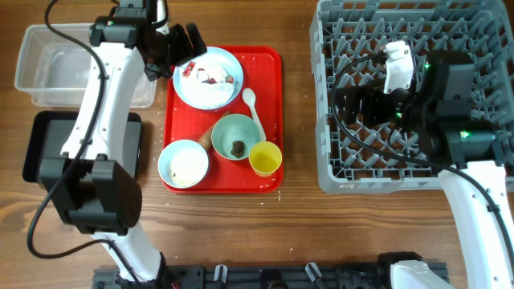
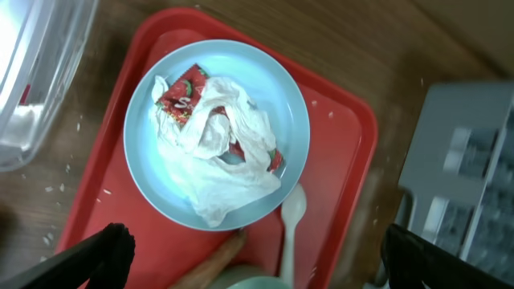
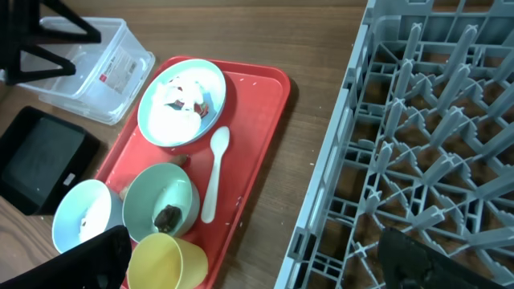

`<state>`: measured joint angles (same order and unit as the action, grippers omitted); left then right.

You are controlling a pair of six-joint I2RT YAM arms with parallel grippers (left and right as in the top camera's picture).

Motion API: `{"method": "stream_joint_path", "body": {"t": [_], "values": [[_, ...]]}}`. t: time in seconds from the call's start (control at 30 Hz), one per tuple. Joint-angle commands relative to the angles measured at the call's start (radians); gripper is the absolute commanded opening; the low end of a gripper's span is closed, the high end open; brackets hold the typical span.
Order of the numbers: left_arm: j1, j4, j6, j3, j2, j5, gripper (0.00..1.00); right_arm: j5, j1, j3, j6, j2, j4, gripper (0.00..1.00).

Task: Sort waste into correct bins and load items into the dishwasher rack
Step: 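Grasp the white plate with tissue waste using the left gripper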

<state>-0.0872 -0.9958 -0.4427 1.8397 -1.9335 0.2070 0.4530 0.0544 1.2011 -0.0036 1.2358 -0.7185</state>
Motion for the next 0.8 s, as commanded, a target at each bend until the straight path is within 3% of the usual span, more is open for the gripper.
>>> {"method": "stream_joint_path", "body": {"t": [0.0, 0.27, 0.37, 0.67, 0.7, 0.77], "values": [[-0.045, 0.040, -0.343, 0.023, -0.066, -0.178, 1.00, 0.019, 0.001, 0.023, 0.014, 0.019, 0.000, 1.00], [-0.181, 0.121, -0.530, 0.023, -0.264, -0.363, 0.98, 0.016, 0.002, 0.019, 0.032, 0.019, -0.006, 1.00], [-0.183, 0.125, -0.599, 0.023, -0.323, -0.369, 0.96, 0.015, 0.002, 0.016, 0.032, 0.019, -0.018, 1.00], [-0.181, 0.158, -0.605, 0.023, -0.423, -0.366, 0.99, 0.016, 0.002, 0.015, 0.034, 0.019, -0.044, 1.00], [-0.181, 0.145, -0.605, 0.023, -0.423, -0.366, 0.89, 0.016, 0.002, 0.015, 0.035, 0.019, -0.047, 0.99], [-0.181, 0.101, -0.605, 0.023, -0.423, -0.365, 0.57, 0.016, 0.002, 0.015, 0.041, 0.019, -0.050, 1.00]]}}
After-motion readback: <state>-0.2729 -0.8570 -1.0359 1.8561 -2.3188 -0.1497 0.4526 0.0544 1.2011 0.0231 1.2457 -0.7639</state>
